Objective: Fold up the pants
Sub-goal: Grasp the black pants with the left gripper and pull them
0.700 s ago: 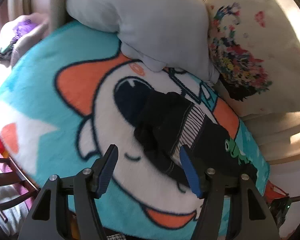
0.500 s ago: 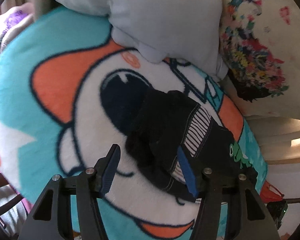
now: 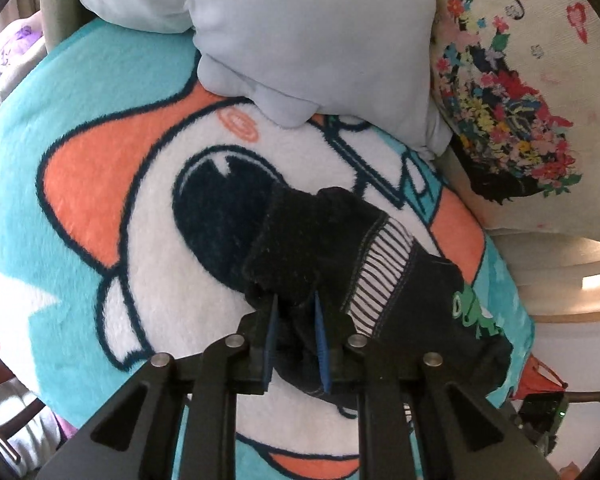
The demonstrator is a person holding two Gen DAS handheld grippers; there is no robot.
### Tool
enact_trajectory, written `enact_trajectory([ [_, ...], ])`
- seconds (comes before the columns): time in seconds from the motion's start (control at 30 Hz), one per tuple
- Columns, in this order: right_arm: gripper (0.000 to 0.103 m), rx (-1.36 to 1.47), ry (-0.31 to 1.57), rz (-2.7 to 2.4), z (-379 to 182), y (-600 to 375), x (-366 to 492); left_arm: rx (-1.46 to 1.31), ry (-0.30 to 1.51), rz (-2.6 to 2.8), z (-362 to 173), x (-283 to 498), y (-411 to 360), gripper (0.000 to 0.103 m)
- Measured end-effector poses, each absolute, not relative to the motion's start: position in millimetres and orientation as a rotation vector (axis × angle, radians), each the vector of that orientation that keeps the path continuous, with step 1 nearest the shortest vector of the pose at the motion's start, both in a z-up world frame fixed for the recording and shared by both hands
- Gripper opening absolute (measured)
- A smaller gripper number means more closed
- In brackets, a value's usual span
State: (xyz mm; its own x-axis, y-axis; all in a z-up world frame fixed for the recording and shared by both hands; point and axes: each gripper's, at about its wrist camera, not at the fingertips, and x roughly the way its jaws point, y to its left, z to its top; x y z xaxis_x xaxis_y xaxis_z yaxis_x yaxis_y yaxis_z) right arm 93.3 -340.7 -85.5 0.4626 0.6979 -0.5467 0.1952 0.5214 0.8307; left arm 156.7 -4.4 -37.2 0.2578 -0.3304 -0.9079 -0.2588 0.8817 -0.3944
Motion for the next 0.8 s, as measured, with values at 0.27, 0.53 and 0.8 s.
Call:
enact_trajectory([
  [0.27, 0.085, 1.03, 1.098, 0.439, -90, -334, 97, -0.563, 1.331, -0.1, -38, 163, -18, 0.039],
  [0.53, 0.085, 1.16, 1.129, 0.617, -96, -317, 106, -0.571, 1.347, -0.113, -44, 164, -28, 0.007],
  [0.8, 0.085, 1.257, 1.226, 0.768, -117, -275, 119, -0.751, 1.274, -0.186, -11, 153, -30, 0.006],
])
